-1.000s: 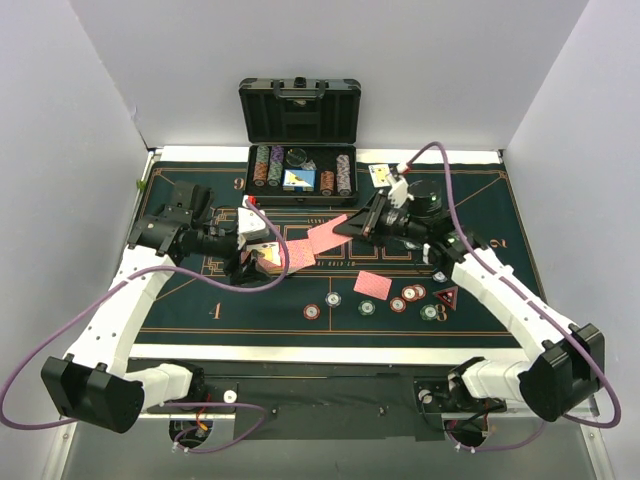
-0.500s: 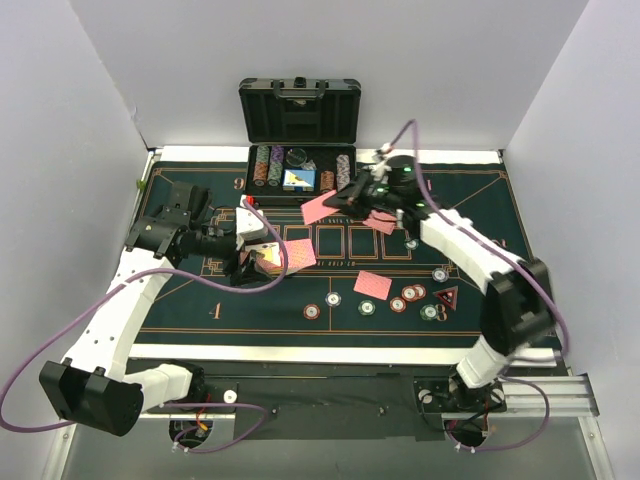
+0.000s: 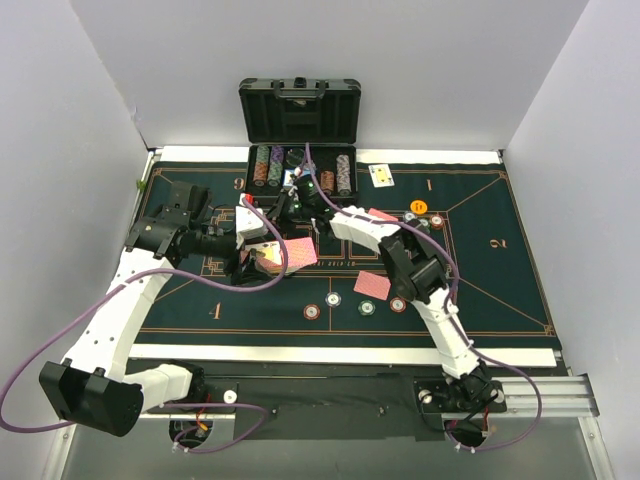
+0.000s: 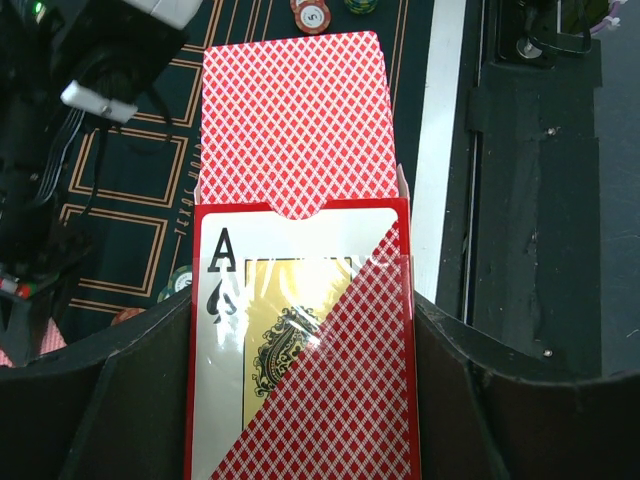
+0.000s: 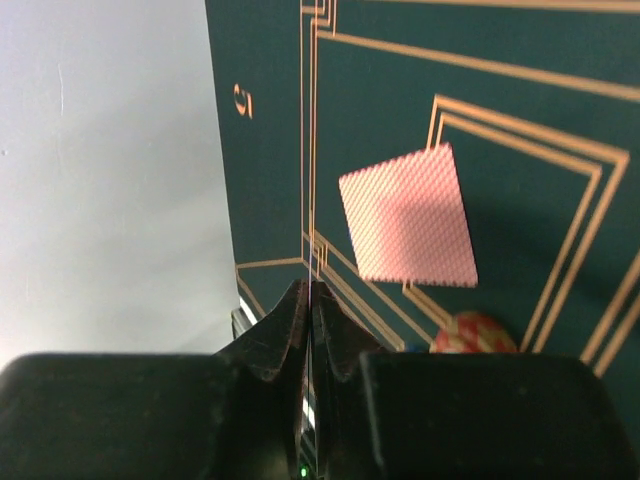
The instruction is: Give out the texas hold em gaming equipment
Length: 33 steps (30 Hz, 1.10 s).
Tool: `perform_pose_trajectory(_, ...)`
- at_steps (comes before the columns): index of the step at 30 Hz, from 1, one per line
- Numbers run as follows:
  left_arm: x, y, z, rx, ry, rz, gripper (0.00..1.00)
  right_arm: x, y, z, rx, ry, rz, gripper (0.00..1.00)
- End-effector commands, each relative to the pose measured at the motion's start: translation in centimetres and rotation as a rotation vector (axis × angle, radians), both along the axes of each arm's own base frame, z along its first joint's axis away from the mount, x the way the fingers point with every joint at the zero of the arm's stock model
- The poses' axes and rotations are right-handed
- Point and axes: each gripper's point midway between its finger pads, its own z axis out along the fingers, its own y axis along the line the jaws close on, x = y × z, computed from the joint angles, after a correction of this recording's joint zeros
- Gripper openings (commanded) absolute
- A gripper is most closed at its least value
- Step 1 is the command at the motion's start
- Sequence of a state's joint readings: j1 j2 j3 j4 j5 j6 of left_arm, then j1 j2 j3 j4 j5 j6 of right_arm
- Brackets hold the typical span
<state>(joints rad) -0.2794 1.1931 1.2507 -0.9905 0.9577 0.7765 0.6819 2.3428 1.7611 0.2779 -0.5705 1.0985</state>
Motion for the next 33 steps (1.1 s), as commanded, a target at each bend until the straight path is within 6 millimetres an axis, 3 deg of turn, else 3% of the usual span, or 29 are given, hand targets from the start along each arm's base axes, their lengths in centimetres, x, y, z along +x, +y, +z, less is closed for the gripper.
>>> perform_pose_trajectory(1, -0.3, -0.5, 2.1, -0.066, -0.06, -0.028, 0.03, 3.4, 2.3, 2.3, 0.066, -0.093, -0.054, 0.0)
perform_pose_trajectory(2, -0.2, -0.5, 2.1, -0.063, -0.059, -0.026, 0.02, 3.4, 2.4, 0.5, 0.037, -0.075, -0.063, 0.0)
perform_pose_trajectory(10, -0.3, -0.4, 2.0, -0.058, -0.061, -0.031, 0.03, 4.3, 0.4, -3.6, -0.101, -0.08, -0.164, 0.1)
perform_pose_trajectory(12, -0.3, -0.4, 2.0, -0.059, -0.057, -0.031, 0.03, 4.1, 0.1, -3.9, -0.12, -0.072, -0.154, 0.18)
perform_pose_trajectory(14, -0.3, -0.4, 2.0, -0.059, -0.06, -0.031, 0.02, 3.6, -0.2, -4.0, -0.143, -0.069, -0.142, 0.4)
perform_pose_trajectory(18, -0.5, -0.3, 1.5, -0.05, -0.05, -0.032, 0.03, 2.6, -1.1, -3.2, -0.165, -0.074, -0.119, 0.59)
perform_pose_trajectory(24, -0.7, -0.2, 1.3, -0.047, -0.042, -0.031, 0.03, 2.3, -3.7, 1.6, -0.125, -0.104, -0.129, 0.66)
perform_pose_trajectory(25, -0.6, -0.1, 1.3, -0.046, -0.044, -0.029, 0.03, 2.5, -4.5, 3.8, -0.107, -0.131, -0.139, 0.67)
perform_pose_trajectory(26, -0.6, -0.1, 1.3, -0.045, -0.045, -0.029, 0.03, 1.8, -5.1, 3.5, -0.118, -0.116, -0.131, 0.69)
perform_pose_trajectory(27, -0.7, -0.1, 1.3, -0.045, -0.042, -0.03, 0.03, 1.7, -5.9, 5.9, -0.096, -0.147, -0.139, 0.7)
perform_pose_trajectory(30, -0.6, -0.1, 1.3, -0.042, -0.046, -0.033, 0.02, -0.1, -8.3, 8.8, -0.064, -0.162, -0.14, 0.72)
perform_pose_trajectory(33, -0.5, -0.2, 1.4, -0.049, -0.047, -0.038, 0.02, -1.6, -10.6, 10.6, -0.047, -0.166, -0.151, 0.75)
